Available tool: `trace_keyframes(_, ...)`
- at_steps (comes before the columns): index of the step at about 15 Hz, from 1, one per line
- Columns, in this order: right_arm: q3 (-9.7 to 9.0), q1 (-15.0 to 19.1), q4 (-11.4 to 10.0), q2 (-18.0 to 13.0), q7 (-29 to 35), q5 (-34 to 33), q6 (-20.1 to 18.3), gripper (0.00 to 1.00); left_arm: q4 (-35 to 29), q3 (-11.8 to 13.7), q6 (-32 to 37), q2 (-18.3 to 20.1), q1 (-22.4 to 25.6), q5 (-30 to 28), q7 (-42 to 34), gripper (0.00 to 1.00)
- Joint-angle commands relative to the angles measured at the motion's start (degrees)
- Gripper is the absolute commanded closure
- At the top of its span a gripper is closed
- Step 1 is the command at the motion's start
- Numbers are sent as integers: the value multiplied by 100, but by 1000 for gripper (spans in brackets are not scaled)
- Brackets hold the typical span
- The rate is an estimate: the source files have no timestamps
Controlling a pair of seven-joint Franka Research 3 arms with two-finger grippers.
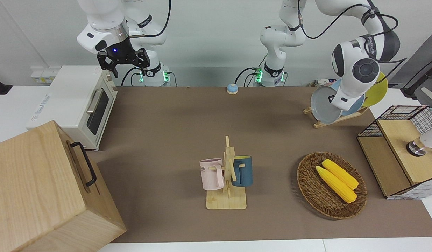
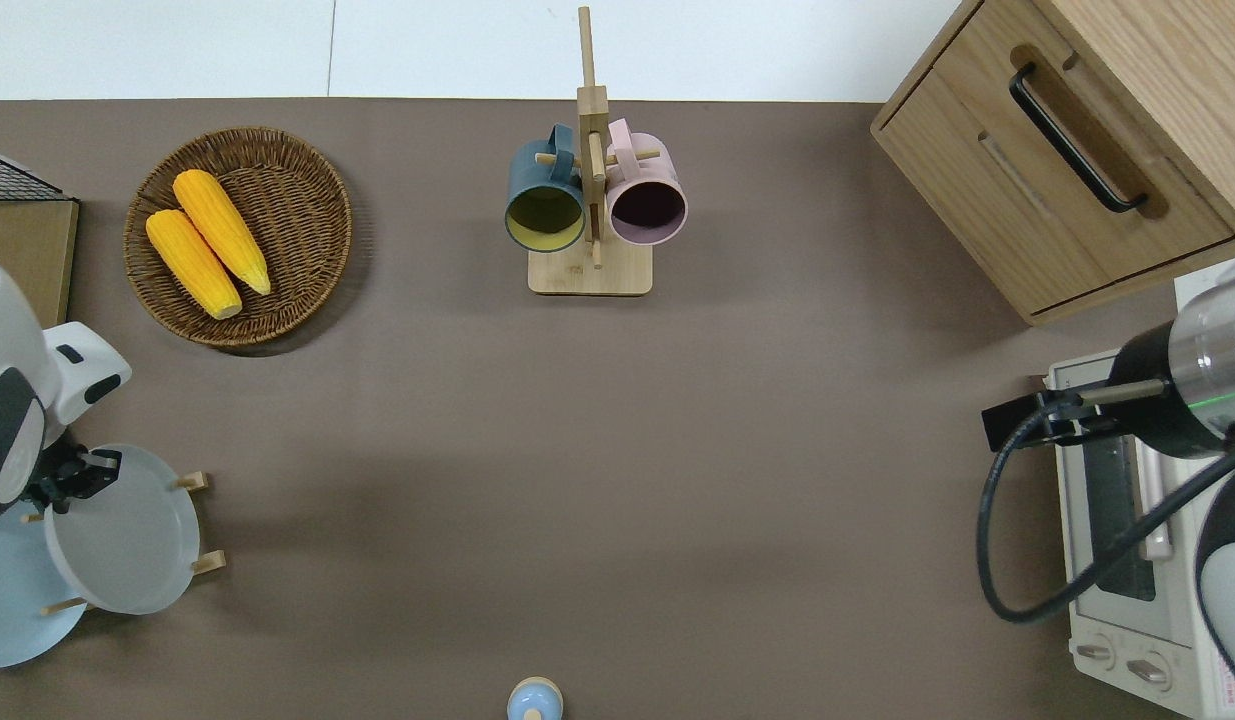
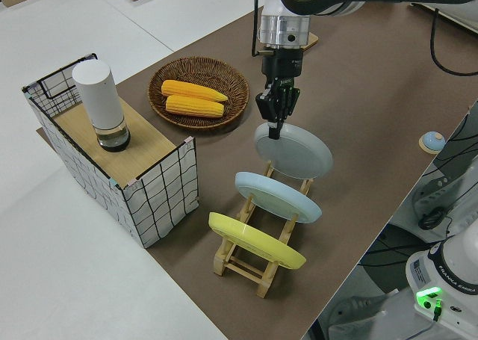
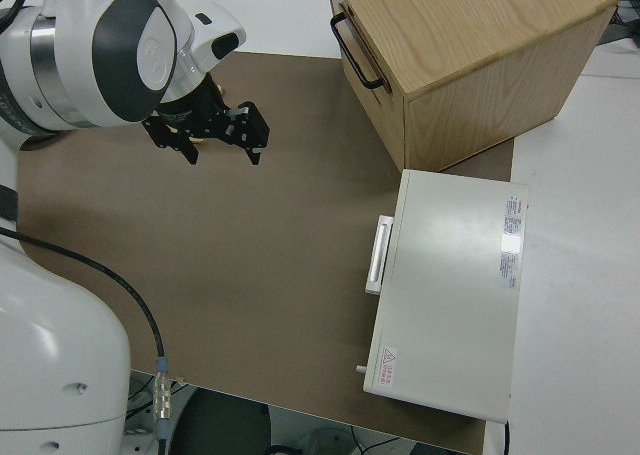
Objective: Pick gray plate from low plate rack and place it on table with left arm
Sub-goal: 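Lift the gray plate out of the rack with the left gripper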
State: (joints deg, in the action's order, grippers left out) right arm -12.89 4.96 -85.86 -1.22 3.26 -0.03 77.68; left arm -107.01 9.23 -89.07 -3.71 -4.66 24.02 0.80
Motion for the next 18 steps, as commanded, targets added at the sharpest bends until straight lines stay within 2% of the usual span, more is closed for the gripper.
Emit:
trace_keyframes(1, -38, 76, 35, -27, -19, 20, -87, 11, 601, -131, 635, 28, -35, 94, -211, 1000)
trace_keyframes(3, -38, 85, 35, -27, -19, 20, -87, 11, 795, -254, 864, 28, -35, 59, -220, 1000)
trace_keyframes(5, -38, 76, 35, -27, -19, 20, -87, 13, 848, -281, 900, 46, -35, -264, -212, 1000)
trace_keyframes(8, -38, 76, 35, -27, -19, 20, -87, 11, 796, -272, 848, 125, -26, -1133, -168, 1000)
trace_keyframes(10, -38, 76, 35, -27, -19, 20, -87, 11, 709, -272, 760, 169, 0, -1959, -97, 1000)
trace_keyframes(13, -38, 76, 35, -27, -19, 20, -87, 11, 25, -272, 173, 589, 35, -2611, -88, 1000)
trace_keyframes(15, -38, 76, 35, -27, -19, 20, -87, 11, -476, -281, -266, 888, 0, -2683, -80, 1000)
trace_keyframes(18, -38, 85, 35, -27, -19, 20, -87, 13, -1197, -439, -899, 1205, 9, -2683, 34, 1000)
